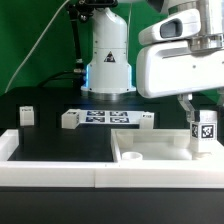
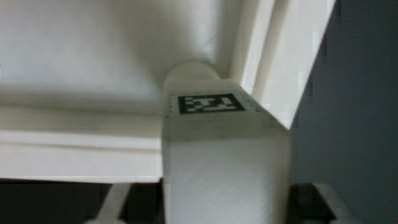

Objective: Assemble one leg

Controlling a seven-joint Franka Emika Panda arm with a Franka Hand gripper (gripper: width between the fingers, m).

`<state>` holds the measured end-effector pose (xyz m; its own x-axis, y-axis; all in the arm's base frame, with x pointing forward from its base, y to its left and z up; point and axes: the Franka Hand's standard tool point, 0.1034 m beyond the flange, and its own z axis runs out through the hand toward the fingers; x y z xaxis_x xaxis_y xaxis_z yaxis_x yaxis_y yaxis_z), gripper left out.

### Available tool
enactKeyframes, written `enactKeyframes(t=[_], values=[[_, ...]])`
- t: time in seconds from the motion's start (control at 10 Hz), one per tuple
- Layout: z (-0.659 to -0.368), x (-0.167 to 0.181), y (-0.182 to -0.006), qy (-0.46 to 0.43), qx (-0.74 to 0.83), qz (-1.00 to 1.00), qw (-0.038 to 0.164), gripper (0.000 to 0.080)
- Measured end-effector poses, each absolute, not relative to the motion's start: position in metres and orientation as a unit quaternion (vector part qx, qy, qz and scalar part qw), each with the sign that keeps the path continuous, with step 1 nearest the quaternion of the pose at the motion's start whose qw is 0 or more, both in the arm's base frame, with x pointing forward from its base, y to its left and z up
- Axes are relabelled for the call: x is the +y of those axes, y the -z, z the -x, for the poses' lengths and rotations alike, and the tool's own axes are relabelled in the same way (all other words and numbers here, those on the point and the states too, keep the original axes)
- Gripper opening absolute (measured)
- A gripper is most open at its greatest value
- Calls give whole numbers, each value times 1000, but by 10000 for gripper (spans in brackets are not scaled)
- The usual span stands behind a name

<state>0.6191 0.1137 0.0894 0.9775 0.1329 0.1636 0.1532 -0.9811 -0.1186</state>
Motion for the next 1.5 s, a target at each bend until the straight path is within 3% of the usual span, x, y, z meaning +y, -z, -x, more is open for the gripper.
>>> enactKeyframes(t=[0.2,0.8,1.0,1.5], values=[[-619,114,-89,78,-73,992,65,294],[-625,107,-88,68,302,944,109,295],[-623,106,-87,59,419,899,110,295],[-623,103,-87,44,511,850,118,295]])
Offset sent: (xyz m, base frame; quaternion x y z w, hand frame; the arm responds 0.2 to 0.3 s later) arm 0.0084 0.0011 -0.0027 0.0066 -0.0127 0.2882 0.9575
